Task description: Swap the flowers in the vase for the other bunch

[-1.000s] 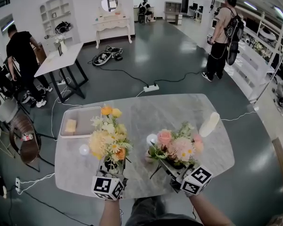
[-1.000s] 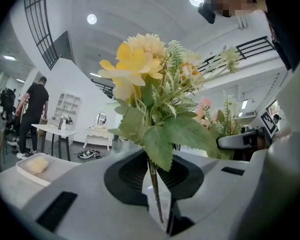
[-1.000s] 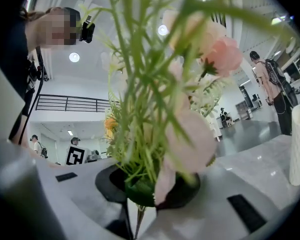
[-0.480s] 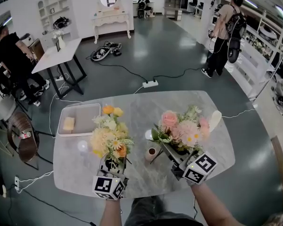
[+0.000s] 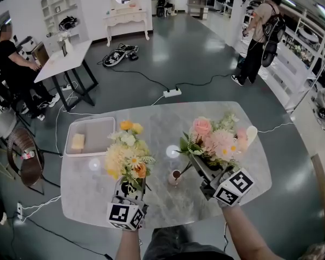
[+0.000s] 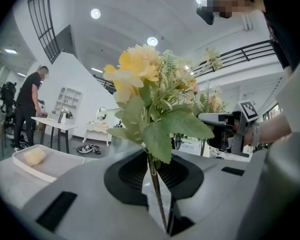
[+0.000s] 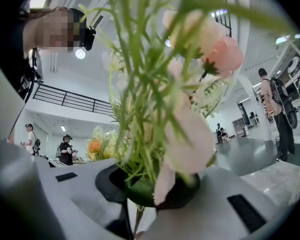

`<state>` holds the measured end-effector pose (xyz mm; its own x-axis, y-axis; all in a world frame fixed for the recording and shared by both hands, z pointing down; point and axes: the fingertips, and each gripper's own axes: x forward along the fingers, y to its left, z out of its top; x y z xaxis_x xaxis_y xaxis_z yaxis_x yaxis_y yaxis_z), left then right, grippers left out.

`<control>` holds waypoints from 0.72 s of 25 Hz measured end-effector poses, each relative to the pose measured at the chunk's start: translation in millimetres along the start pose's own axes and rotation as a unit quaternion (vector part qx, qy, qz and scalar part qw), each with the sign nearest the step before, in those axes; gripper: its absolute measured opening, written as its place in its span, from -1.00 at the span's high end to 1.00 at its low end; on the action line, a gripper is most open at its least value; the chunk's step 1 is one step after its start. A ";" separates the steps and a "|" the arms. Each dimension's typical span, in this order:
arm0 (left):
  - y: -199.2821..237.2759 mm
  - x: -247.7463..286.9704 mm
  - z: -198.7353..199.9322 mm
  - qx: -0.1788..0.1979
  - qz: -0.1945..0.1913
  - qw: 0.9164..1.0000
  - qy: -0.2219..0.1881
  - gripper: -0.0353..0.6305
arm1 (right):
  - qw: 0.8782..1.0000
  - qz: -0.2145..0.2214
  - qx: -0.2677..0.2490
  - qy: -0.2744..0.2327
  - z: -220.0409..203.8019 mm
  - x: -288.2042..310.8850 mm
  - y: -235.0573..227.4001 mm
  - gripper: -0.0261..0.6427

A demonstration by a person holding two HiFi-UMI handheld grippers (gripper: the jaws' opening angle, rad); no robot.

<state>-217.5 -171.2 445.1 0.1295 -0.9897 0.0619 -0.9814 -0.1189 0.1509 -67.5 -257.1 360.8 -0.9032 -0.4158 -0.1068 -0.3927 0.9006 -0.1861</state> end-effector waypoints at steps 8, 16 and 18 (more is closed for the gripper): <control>6.6 -0.5 -7.2 -0.001 0.002 1.000 0.004 0.72 | 1.000 -0.011 -0.008 -0.001 -2.2 1.1 -11.7 0.64; 17.1 -2.1 -8.6 -0.002 -0.003 1.000 0.003 0.72 | 1.000 -0.016 -0.012 0.015 -41.9 5.1 -0.4 0.64; 18.9 -2.7 -10.6 -0.003 -0.004 1.000 0.004 0.72 | 0.999 -0.018 -0.018 0.021 -55.7 4.3 2.9 0.64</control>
<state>-234.9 -169.9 458.2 0.1388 -0.9880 0.0679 -0.9794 -0.1268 0.1573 -82.2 -249.3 414.2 -0.8945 -0.4431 -0.0601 -0.4302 0.8895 -0.1541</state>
